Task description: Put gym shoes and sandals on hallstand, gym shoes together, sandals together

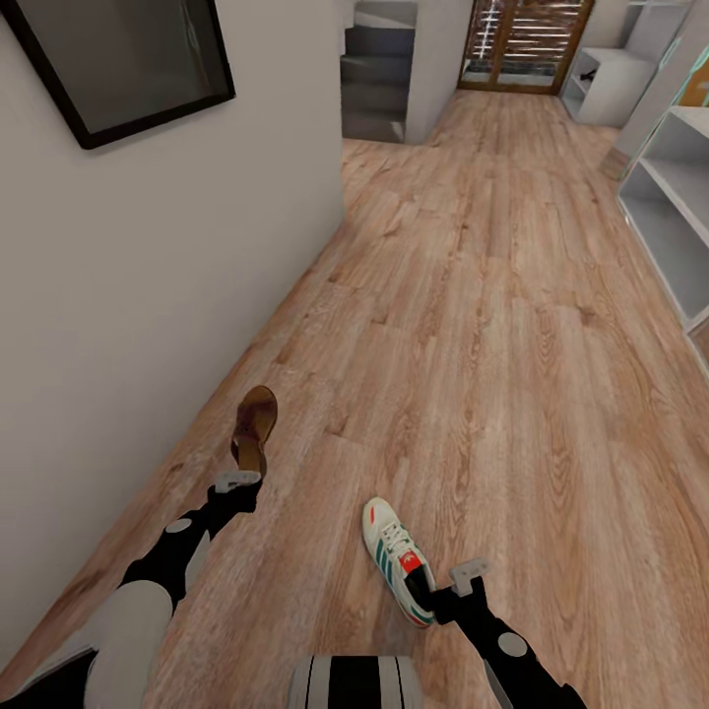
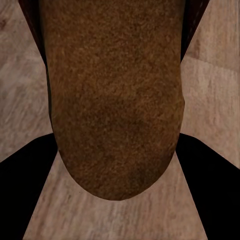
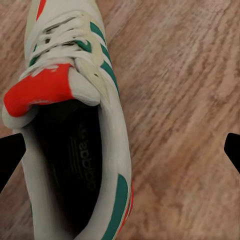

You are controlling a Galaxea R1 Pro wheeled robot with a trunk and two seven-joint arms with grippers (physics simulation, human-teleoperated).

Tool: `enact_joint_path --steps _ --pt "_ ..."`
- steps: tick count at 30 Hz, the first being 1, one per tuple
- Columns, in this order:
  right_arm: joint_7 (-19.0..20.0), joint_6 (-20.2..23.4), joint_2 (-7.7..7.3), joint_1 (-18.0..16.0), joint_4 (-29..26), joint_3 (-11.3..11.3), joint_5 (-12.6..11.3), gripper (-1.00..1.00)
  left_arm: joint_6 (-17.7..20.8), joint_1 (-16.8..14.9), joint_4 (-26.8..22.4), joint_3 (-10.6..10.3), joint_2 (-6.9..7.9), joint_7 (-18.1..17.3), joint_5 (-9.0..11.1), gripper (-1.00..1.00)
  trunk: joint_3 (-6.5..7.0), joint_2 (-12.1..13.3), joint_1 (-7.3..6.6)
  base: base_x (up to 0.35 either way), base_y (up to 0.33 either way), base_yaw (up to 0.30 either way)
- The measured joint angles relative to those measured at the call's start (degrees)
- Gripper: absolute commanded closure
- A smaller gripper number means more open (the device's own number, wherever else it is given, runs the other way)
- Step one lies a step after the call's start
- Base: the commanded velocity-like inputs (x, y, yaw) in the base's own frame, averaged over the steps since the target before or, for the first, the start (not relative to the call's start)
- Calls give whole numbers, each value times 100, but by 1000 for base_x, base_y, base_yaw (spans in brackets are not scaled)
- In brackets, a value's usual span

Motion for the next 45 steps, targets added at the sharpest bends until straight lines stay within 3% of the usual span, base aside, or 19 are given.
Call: enact_joint_path --steps 9,27,36,45 --pt "-1 7 -14 0 39 4 15 -100 9 27 -2 -115 5 2 -3 100 -11 0 0 0 0 101" --pt "-1 9 -18 0 43 0 11 -100 -17 42 6 -131 -9 41 6 100 -12 0 0 -101 0 4" --pt "-9 9 -23 0 36 -9 10 -100 5 -22 2 -161 -117 38 -7 100 -24 0 0 -8 0 93" --pt "-152 16 -38 0 12 14 26 -100 20 -13 2 -320 -140 46 -8 100 -26 0 0 0 0 11"
